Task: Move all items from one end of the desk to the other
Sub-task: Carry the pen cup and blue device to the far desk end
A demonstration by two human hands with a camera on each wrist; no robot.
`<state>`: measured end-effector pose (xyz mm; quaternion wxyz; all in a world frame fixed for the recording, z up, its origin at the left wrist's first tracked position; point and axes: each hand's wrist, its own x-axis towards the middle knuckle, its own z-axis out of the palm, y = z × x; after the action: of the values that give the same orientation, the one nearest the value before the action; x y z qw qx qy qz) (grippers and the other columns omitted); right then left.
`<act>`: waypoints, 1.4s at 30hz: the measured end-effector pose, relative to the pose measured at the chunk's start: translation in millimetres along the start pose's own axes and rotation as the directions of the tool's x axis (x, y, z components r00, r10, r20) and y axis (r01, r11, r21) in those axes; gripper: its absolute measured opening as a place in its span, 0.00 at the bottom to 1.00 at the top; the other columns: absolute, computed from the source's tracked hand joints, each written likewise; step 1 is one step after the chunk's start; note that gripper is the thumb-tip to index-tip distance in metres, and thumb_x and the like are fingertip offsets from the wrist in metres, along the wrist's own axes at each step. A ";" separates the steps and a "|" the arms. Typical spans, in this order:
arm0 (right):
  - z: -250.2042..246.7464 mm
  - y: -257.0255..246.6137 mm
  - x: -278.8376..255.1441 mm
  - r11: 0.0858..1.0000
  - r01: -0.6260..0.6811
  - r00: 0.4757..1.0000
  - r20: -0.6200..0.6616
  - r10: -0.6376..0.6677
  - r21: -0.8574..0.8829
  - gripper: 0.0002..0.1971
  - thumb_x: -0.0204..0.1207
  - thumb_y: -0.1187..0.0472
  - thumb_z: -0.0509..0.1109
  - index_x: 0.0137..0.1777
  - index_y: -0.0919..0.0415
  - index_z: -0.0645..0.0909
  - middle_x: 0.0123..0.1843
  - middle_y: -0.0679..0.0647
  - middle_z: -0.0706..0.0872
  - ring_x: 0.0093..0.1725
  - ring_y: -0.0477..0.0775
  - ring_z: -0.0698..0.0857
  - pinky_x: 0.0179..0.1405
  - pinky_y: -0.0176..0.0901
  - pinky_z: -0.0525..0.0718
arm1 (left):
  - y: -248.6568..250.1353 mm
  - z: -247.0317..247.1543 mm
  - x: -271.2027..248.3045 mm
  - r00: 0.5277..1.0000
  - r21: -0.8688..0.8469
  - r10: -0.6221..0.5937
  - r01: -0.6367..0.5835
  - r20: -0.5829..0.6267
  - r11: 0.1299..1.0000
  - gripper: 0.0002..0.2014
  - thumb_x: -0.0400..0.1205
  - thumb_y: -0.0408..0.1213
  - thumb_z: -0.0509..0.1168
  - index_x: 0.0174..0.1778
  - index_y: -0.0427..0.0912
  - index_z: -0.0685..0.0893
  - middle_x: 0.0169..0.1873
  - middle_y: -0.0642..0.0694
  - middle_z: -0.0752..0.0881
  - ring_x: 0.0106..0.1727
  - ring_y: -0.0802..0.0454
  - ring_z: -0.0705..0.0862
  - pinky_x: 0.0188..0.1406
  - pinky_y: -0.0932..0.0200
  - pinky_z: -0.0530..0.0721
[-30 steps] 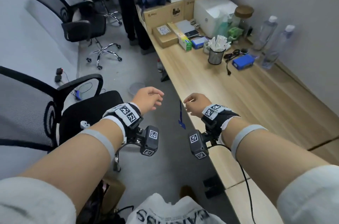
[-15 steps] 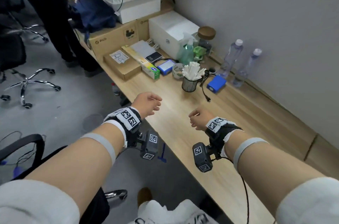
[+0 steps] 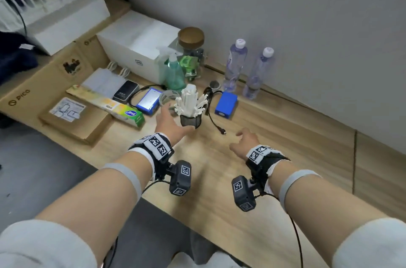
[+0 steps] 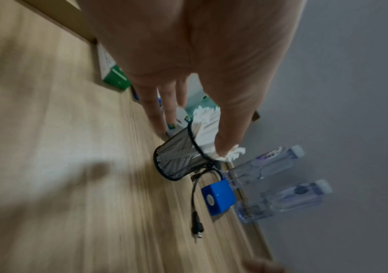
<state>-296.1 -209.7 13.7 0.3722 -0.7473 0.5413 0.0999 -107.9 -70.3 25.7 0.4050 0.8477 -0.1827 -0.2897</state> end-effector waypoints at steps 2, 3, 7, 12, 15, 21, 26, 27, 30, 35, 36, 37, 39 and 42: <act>2.7 -3.4 27.8 1.000 0.010 0.999 -0.030 -0.011 -0.020 0.27 0.70 0.55 0.74 0.69 0.53 0.70 0.67 0.58 0.68 0.52 0.61 0.82 0.52 0.45 0.82 | -2.4 10.0 22.6 0.999 0.062 0.020 -0.018 -0.034 0.998 0.58 0.65 0.44 0.85 0.86 0.47 0.56 0.80 0.38 0.63 0.79 0.42 0.69 0.82 0.52 0.67; 4.5 -6.2 39.8 0.999 0.030 0.999 -0.043 -0.031 -0.029 0.30 0.70 0.54 0.75 0.71 0.52 0.69 0.68 0.59 0.67 0.56 0.62 0.81 0.57 0.45 0.81 | -4.2 15.1 32.8 0.999 0.083 0.032 -0.029 -0.036 0.996 0.59 0.65 0.44 0.85 0.86 0.45 0.55 0.81 0.37 0.62 0.81 0.42 0.66 0.81 0.53 0.65; 8.4 -23.5 86.3 0.995 0.064 0.993 -0.093 -0.071 -0.079 0.46 0.62 0.44 0.79 0.79 0.47 0.60 0.72 0.60 0.63 0.67 0.67 0.77 0.67 0.50 0.78 | -10.8 34.9 66.1 0.993 -0.019 0.114 -0.114 -0.016 0.993 0.49 0.58 0.51 0.84 0.73 0.46 0.69 0.69 0.42 0.78 0.70 0.44 0.79 0.72 0.44 0.79; 17.5 -49.4 135.9 0.957 0.091 0.979 -0.150 -0.136 -0.275 0.63 0.52 0.26 0.75 0.85 0.48 0.50 0.83 0.63 0.54 0.79 0.68 0.62 0.78 0.55 0.64 | -18.0 49.1 86.8 0.979 -0.144 0.199 -0.205 -0.055 0.968 0.46 0.61 0.44 0.87 0.71 0.46 0.70 0.64 0.47 0.83 0.65 0.55 0.83 0.67 0.56 0.83; 26.9 -60.2 152.7 0.934 0.105 0.974 -0.156 -0.166 -0.341 0.63 0.54 0.26 0.76 0.85 0.46 0.47 0.86 0.64 0.45 0.82 0.69 0.56 0.80 0.56 0.62 | -23.4 51.4 92.1 0.959 -0.166 0.268 -0.281 -0.093 0.945 0.48 0.61 0.38 0.88 0.73 0.45 0.67 0.63 0.56 0.80 0.65 0.67 0.80 0.66 0.70 0.79; 41.6 -76.7 165.0 0.954 0.002 0.965 -0.249 -0.080 -0.301 0.61 0.56 0.25 0.74 0.85 0.44 0.48 0.87 0.60 0.42 0.84 0.66 0.54 0.76 0.65 0.66 | -27.8 52.2 94.4 0.940 -0.154 0.321 -0.336 -0.117 0.929 0.49 0.62 0.35 0.87 0.75 0.46 0.65 0.62 0.66 0.77 0.63 0.76 0.79 0.61 0.79 0.74; 40.4 -86.9 170.5 0.957 -0.067 0.961 -0.278 -0.015 -0.283 0.59 0.59 0.31 0.77 0.85 0.46 0.48 0.86 0.66 0.46 0.83 0.65 0.55 0.75 0.64 0.65 | -32.2 51.0 94.7 0.947 -0.164 0.299 -0.316 -0.119 0.935 0.49 0.63 0.38 0.87 0.76 0.51 0.65 0.64 0.56 0.82 0.64 0.68 0.82 0.63 0.72 0.77; 40.7 -87.1 170.8 0.955 -0.069 0.960 -0.278 -0.015 -0.289 0.58 0.59 0.34 0.79 0.84 0.46 0.49 0.85 0.67 0.48 0.82 0.66 0.56 0.74 0.64 0.66 | -33.5 50.5 94.6 0.948 -0.165 0.296 -0.313 -0.117 0.935 0.49 0.63 0.39 0.87 0.76 0.52 0.65 0.64 0.57 0.82 0.65 0.66 0.82 0.64 0.70 0.78; 39.7 -81.8 168.6 0.947 -0.034 0.956 -0.287 -0.063 -0.320 0.50 0.57 0.48 0.80 0.77 0.42 0.56 0.76 0.64 0.60 0.73 0.66 0.64 0.64 0.61 0.73 | -37.8 49.6 93.7 0.947 -0.184 0.292 -0.313 -0.133 0.932 0.51 0.62 0.39 0.87 0.78 0.52 0.64 0.66 0.68 0.76 0.67 0.68 0.79 0.66 0.70 0.77; 33.1 -61.4 158.2 0.905 -0.021 0.978 -0.196 -0.069 -0.424 0.54 0.57 0.53 0.78 0.80 0.41 0.49 0.74 0.65 0.60 0.72 0.65 0.63 0.59 0.58 0.75 | -45.8 52.6 94.5 0.967 -0.300 0.225 -0.251 -0.119 0.920 0.56 0.61 0.36 0.88 0.81 0.51 0.61 0.71 0.65 0.73 0.71 0.75 0.75 0.72 0.73 0.73; 32.2 -56.4 154.8 0.899 -0.030 0.982 -0.179 -0.055 -0.438 0.55 0.58 0.53 0.78 0.81 0.40 0.47 0.73 0.65 0.60 0.72 0.65 0.63 0.60 0.58 0.75 | -46.1 52.9 94.6 0.975 -0.313 0.203 -0.222 -0.092 0.923 0.56 0.61 0.39 0.89 0.80 0.51 0.62 0.73 0.59 0.76 0.73 0.68 0.76 0.76 0.63 0.74; 31.5 -51.7 151.5 0.892 -0.031 0.987 -0.156 -0.045 -0.452 0.55 0.59 0.53 0.78 0.82 0.39 0.46 0.73 0.65 0.60 0.73 0.65 0.62 0.60 0.58 0.74 | -47.2 53.6 95.8 0.980 -0.318 0.189 -0.197 -0.056 0.927 0.56 0.60 0.43 0.89 0.80 0.49 0.63 0.73 0.54 0.78 0.74 0.62 0.78 0.78 0.53 0.76; 30.5 -42.9 142.5 0.872 -0.030 0.994 -0.108 -0.027 -0.489 0.57 0.60 0.52 0.78 0.83 0.38 0.43 0.73 0.65 0.60 0.73 0.66 0.61 0.59 0.58 0.75 | -49.5 55.6 97.6 0.984 -0.291 0.178 -0.169 0.002 0.942 0.52 0.59 0.45 0.89 0.77 0.44 0.69 0.69 0.50 0.84 0.71 0.56 0.82 0.75 0.46 0.79; 29.6 -27.3 124.9 0.856 -0.054 0.996 -0.093 0.007 -0.515 0.56 0.59 0.54 0.77 0.82 0.38 0.44 0.69 0.62 0.61 0.69 0.65 0.65 0.55 0.57 0.75 | -46.8 58.8 94.2 0.985 -0.285 0.174 -0.169 -0.007 0.944 0.45 0.62 0.41 0.87 0.73 0.42 0.73 0.65 0.51 0.87 0.65 0.60 0.85 0.70 0.59 0.82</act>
<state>-215.3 -278.0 -63.8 0.1325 -0.8147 0.5222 0.2145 -69.9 -127.5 -73.4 0.5446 0.7589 -0.2160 -0.2844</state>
